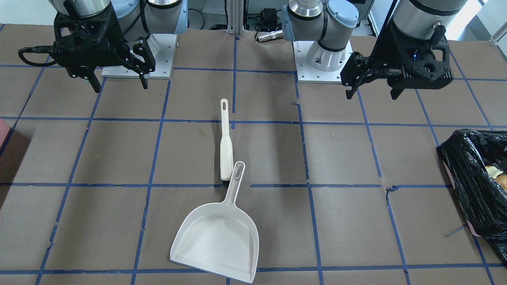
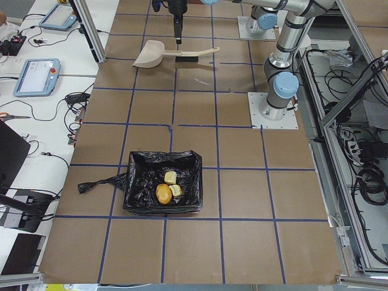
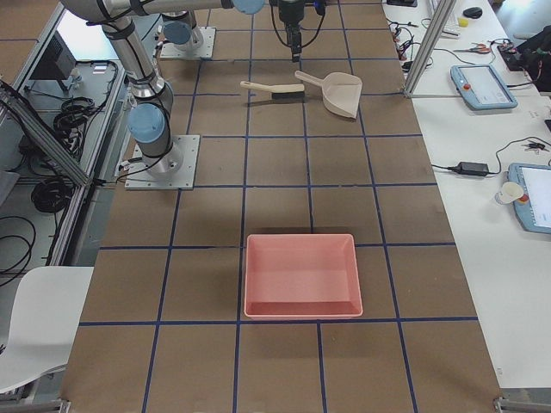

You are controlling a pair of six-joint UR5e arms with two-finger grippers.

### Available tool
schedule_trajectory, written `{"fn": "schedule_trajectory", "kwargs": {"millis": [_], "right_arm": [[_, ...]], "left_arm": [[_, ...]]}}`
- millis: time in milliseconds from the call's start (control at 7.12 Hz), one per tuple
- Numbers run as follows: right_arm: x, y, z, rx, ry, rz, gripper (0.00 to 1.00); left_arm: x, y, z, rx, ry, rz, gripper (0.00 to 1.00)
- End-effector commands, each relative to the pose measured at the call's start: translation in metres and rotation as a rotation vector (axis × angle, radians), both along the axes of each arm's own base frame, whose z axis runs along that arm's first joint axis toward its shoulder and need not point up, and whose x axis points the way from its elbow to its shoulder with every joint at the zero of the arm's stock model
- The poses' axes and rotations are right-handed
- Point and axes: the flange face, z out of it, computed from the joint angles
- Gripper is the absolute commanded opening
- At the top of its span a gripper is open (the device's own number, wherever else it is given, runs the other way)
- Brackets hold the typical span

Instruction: Sweep and dump trash in nearest bin

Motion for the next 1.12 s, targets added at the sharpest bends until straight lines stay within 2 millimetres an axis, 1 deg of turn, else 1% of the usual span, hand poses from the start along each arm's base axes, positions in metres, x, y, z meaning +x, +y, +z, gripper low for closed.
{"fn": "schedule_trajectory", "kwargs": {"millis": [0,843,983], "right_arm": [[0.0,0.0,0.0,0.0,0.0,-0.001,1.0],[0.0,-0.001,-0.001,0.002,-0.001,-0.001,1.0],[0.0,-0.001,-0.001,0.003,0.0,0.001,1.0]], "left_arm": [[0.0,0.0,-0.001,0.0,-0.001,0.0,1.0],[-0.001,0.003,0.013,-0.029,-0.004,-0.002,1.0],[-0.001,0.004,0.01,-0.023,-0.004,-0.002,1.0]]}}
